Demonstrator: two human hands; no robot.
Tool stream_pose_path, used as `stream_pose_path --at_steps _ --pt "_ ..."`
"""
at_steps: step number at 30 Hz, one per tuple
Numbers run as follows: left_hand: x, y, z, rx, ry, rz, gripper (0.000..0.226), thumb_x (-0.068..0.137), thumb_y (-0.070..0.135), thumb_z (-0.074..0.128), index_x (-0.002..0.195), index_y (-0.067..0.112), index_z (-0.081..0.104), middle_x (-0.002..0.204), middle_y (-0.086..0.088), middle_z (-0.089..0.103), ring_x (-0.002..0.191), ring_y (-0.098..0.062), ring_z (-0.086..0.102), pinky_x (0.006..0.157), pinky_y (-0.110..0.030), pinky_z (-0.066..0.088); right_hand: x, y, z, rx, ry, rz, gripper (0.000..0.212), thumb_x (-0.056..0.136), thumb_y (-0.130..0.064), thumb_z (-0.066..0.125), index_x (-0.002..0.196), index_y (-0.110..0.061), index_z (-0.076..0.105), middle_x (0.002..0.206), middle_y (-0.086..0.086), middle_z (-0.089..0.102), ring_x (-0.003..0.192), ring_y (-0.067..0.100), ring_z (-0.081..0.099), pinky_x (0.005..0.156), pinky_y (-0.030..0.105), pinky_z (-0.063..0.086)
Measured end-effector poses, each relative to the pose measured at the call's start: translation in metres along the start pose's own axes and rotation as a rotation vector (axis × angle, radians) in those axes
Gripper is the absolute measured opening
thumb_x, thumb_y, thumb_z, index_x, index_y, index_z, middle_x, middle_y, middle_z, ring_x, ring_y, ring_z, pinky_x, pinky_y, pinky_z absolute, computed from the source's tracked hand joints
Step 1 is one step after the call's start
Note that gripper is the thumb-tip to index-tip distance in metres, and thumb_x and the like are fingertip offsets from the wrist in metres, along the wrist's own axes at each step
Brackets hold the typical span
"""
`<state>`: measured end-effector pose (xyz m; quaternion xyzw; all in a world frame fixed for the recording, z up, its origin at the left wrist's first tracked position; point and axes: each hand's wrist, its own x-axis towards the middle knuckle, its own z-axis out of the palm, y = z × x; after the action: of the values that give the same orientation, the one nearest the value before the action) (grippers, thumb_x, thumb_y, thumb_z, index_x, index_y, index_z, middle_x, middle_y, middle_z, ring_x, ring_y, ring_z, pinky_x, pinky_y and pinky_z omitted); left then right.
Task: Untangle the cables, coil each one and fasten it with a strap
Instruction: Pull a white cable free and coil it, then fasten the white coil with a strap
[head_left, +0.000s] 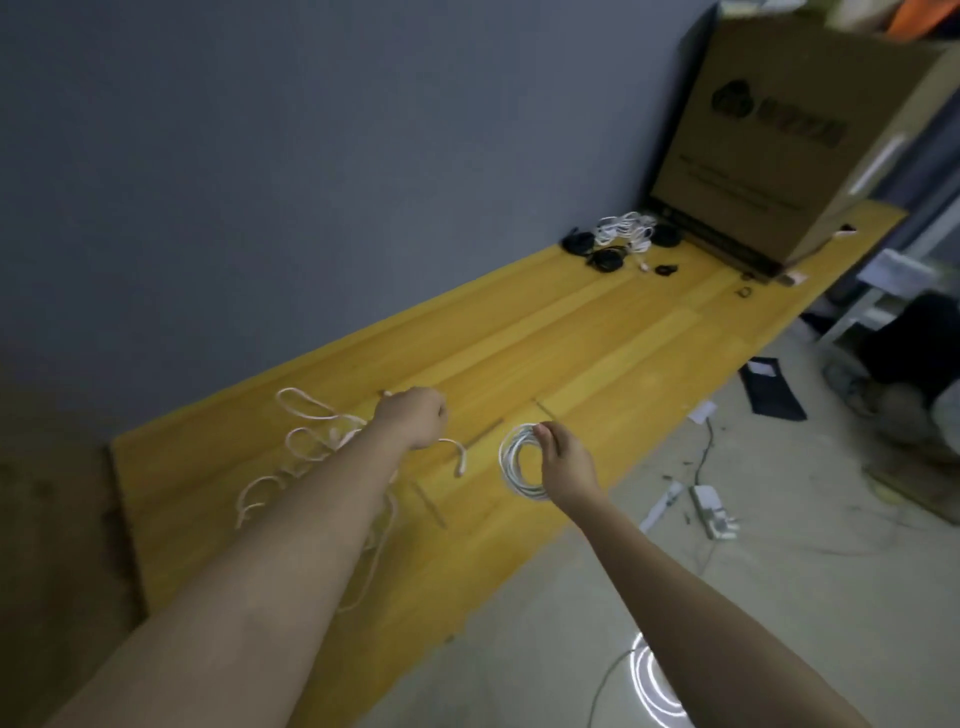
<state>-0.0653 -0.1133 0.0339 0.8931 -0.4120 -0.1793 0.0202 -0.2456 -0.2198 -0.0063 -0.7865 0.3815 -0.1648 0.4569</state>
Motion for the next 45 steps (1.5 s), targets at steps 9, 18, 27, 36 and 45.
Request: stream_pose_path --at_steps 9,18,27,36,45 --pt "0.115 0.166 -0.016 -0.054 0.045 0.076 0.030 0.105 0.026 0.031 0.107 0.011 0.058 0.077 -0.004 0.050 0.058 -0.021 0.040 0.049 -0.030 0.028 0.112 0.070 -0.155 -0.062 0.146 0.064 0.034 0.104 -0.026 0.036 0.115 -0.005 0.060 0.103 0.016 0.065 0.093 0.032 0.059 0.076 0.039 0.045" --pt "0.335 0.273 -0.031 -0.233 0.061 0.090 0.028 0.103 0.029 0.036 0.100 0.014 0.059 0.091 -0.006 0.064 0.070 -0.026 0.057 0.054 -0.031 0.037 0.327 0.116 -0.273 -0.091 0.201 0.034 0.034 0.104 -0.028 0.034 0.120 -0.008 0.057 0.101 0.006 0.061 0.078 0.015 0.051 0.068 0.029 0.038" --pt "0.514 0.384 -0.037 -0.476 0.007 -0.054 0.019 0.100 0.031 0.042 0.100 0.019 0.057 0.099 -0.002 0.065 0.079 -0.024 0.058 0.054 -0.028 0.035 0.510 0.174 -0.351 -0.048 0.234 0.078 0.035 0.104 -0.029 0.034 0.118 -0.009 0.059 0.099 0.000 0.061 0.088 0.016 0.057 0.065 0.019 0.040" --pt "0.665 0.463 -0.002 -0.569 0.069 -0.194 0.023 0.100 0.030 0.045 0.110 0.017 0.061 0.111 -0.003 0.064 0.095 -0.025 0.060 0.066 -0.031 0.045 0.694 0.260 -0.386 -0.115 0.053 0.028 0.034 0.104 -0.029 0.034 0.111 -0.009 0.060 0.092 0.000 0.061 0.085 0.019 0.058 0.064 0.024 0.035" --pt "0.779 0.517 0.038 -0.238 0.024 -0.232 0.032 0.095 0.032 0.051 0.118 0.011 0.059 0.125 -0.010 0.052 0.123 -0.030 0.043 0.096 -0.040 0.038 0.792 0.301 -0.402 -0.155 -0.177 -0.066 0.032 0.103 -0.027 0.037 0.110 -0.006 0.061 0.089 -0.001 0.059 0.080 0.016 0.056 0.062 0.025 0.036"
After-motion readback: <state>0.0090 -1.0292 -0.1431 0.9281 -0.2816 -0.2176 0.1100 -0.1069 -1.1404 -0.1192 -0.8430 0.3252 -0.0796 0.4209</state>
